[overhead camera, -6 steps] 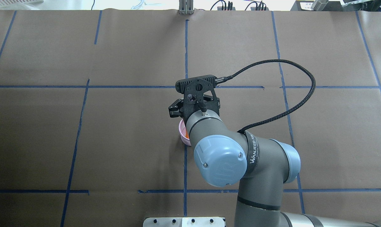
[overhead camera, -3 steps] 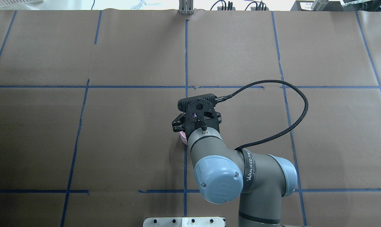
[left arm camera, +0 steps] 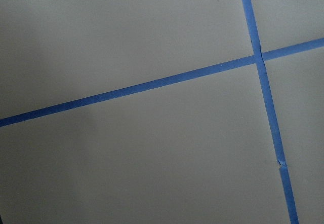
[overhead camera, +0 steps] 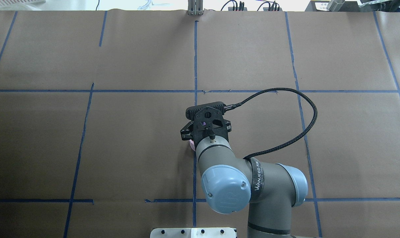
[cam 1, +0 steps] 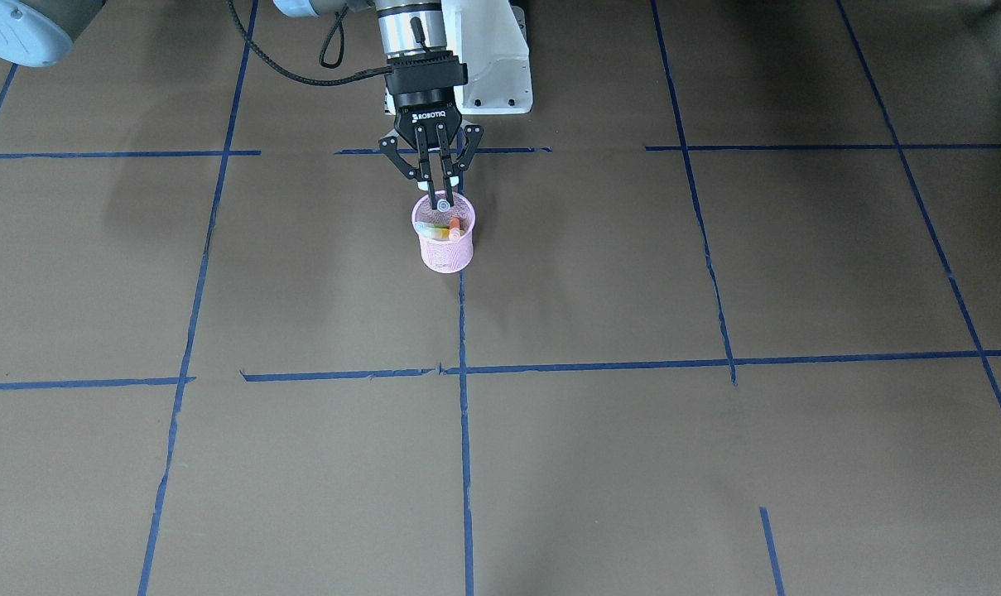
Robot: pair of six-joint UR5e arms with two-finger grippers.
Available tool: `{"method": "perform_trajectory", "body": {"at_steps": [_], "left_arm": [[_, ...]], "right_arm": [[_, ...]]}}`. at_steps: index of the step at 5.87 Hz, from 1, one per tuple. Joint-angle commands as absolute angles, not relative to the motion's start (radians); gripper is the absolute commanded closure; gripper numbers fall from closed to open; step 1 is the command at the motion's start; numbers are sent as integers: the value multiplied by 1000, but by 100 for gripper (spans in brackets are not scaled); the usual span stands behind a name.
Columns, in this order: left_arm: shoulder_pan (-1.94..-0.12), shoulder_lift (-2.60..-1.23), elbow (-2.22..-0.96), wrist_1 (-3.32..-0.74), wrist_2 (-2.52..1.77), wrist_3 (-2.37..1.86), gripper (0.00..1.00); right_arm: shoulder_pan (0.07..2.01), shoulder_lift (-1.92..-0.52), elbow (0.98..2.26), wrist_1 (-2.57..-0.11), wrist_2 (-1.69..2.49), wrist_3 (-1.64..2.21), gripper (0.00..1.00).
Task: Collect pens into pen holder
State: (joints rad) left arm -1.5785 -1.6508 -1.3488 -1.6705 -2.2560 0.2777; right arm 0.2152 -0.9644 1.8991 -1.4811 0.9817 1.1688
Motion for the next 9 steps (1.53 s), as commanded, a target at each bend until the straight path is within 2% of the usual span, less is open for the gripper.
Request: {"method": "perform_trajectory", "body": {"at_steps": [1,3,6,7,9], "left_arm": [[-1578,-1651,-1350,-1671,-2256,279,0],[-1578,-1655,-1350,-1671,-2256,278,0],[-1578,-1654,-1348,-1669,-2256,278,0],[-1578,-1655,-1347,-1669,-2256,278,0],[-1577,-1655,-1342,-1663,-2258,275,0]], "right_arm": [[228,-965,1896,-1444,980,1164,0],[321,-950,1896,-1460,1070,1111,0],[755,-960,1873,-1696,1783,830,0],[882,-969,1811,-1750,1978,707,0],[1171,-1105,1638,-1755,2207,274,0]]}}
